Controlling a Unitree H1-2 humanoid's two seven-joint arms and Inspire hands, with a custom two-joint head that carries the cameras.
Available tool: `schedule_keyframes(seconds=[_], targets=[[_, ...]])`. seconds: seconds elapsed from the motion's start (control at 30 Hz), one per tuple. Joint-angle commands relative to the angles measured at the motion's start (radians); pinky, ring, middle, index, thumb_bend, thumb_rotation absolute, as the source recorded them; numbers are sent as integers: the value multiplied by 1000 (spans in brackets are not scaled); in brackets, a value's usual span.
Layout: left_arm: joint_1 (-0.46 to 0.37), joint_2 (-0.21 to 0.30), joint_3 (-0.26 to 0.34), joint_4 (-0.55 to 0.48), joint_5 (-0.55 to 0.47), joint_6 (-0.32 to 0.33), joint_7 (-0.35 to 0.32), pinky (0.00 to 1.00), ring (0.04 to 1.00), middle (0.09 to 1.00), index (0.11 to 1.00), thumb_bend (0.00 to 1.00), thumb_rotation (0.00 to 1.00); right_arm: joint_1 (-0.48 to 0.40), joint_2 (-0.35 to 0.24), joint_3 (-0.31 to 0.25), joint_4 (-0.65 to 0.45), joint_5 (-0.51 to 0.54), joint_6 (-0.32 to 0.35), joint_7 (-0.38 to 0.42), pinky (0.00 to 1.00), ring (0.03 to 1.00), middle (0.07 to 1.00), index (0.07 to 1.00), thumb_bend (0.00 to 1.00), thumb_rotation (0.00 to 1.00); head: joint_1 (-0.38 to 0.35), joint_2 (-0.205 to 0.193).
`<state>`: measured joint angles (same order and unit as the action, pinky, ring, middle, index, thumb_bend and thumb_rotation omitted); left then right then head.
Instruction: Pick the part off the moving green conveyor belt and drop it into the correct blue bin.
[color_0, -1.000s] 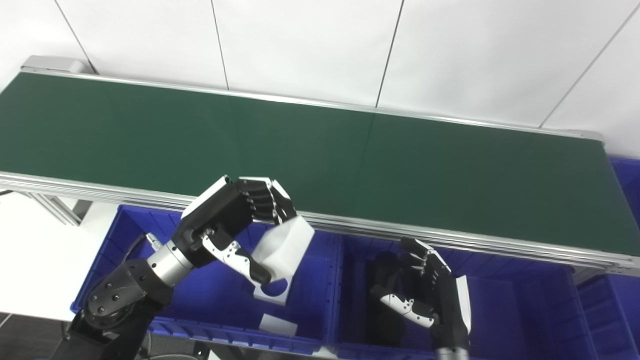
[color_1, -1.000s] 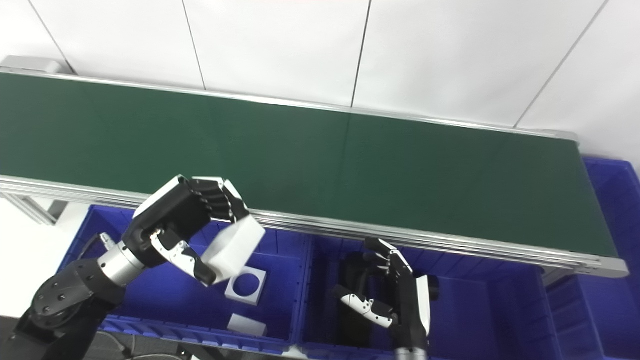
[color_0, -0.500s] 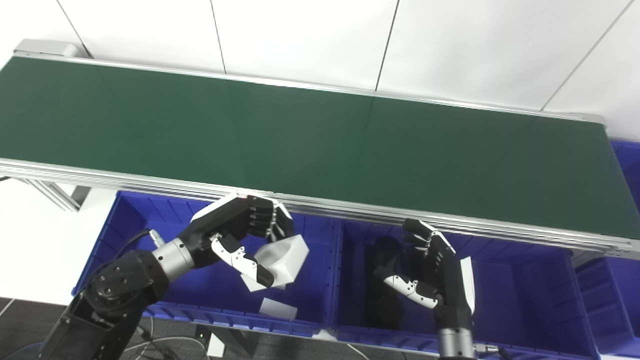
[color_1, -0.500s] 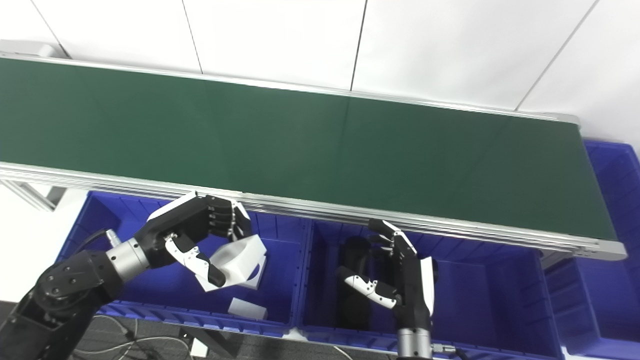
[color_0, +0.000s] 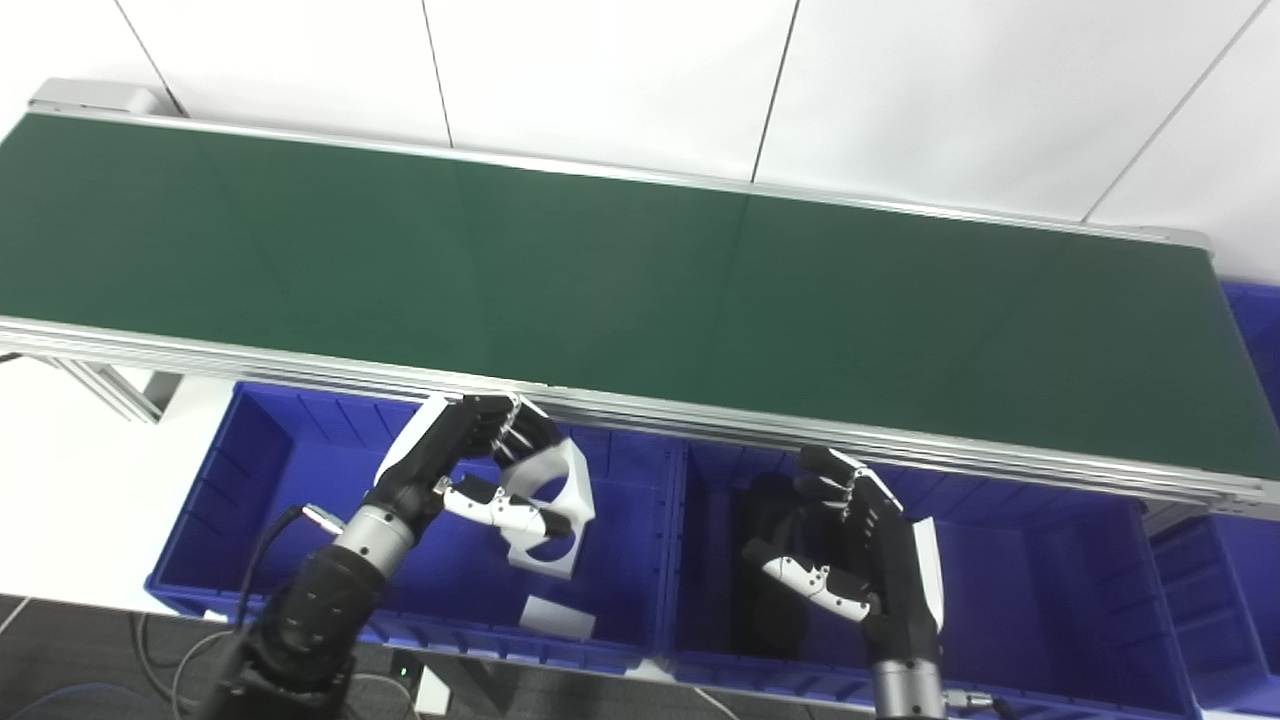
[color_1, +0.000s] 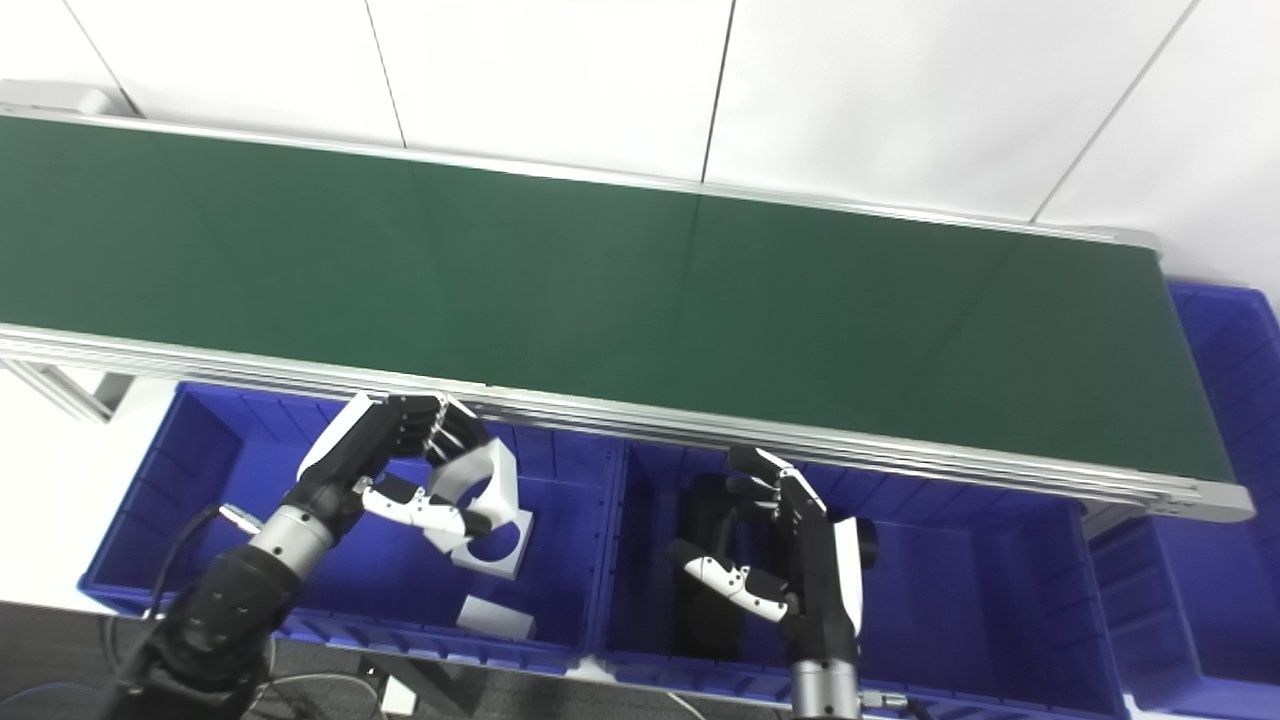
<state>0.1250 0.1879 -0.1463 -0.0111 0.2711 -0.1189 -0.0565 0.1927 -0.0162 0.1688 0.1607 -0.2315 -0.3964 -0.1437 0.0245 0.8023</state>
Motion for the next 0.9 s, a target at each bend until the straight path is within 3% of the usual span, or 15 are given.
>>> schedule_keyframes(seconds=[0.0, 0.1, 0.3, 0.33, 0.37, 0.43, 0.7, 0.77, 0.87], targets=[[-4, 3, 7, 4, 54, -74, 56, 341, 416, 485, 518, 501, 0, 3, 9, -4, -19, -10, -51, -6, 565, 691, 742, 734, 690, 2, -1, 1], [1, -7, 9, 15, 99, -83, 91, 341, 413, 491, 522, 500, 0, 11, 11, -6, -33, -13, -37, -6, 571, 698, 747, 745, 685, 6, -1, 2], [11, 15, -22, -29, 123, -72, 49, 347, 457, 510, 519, 477, 0, 19, 17, -9, -48, -6, -27, 4, 569, 698, 753, 759, 679, 10, 8, 9], [12, 16, -27, -38, 127, -67, 43, 461, 542, 504, 505, 503, 0, 19, 18, -9, -47, -4, -29, 4, 569, 698, 755, 759, 678, 9, 8, 9], [13, 14, -29, -43, 128, -59, 40, 548, 622, 619, 610, 721, 0, 18, 18, -9, -45, -5, -32, 4, 569, 696, 754, 759, 680, 5, 11, 9], [17, 5, -30, -60, 115, -31, 23, 656, 735, 747, 716, 841, 0, 17, 18, -9, -42, -5, -37, 3, 566, 693, 752, 763, 684, 0, 14, 12], [16, 11, -58, -114, 123, 78, -55, 720, 811, 850, 835, 812, 45, 12, 21, -12, -41, 6, -23, 9, 571, 684, 745, 782, 694, 2, 16, 20], [8, 32, -75, -129, 132, 109, -98, 781, 920, 950, 876, 795, 129, 8, 18, -12, -36, 4, -26, 9, 572, 685, 745, 782, 693, 0, 16, 18], [0, 49, -85, -172, 130, 172, -152, 801, 959, 979, 871, 792, 130, 5, 16, -10, -28, 2, -36, 9, 573, 686, 745, 783, 689, 1, 12, 15]])
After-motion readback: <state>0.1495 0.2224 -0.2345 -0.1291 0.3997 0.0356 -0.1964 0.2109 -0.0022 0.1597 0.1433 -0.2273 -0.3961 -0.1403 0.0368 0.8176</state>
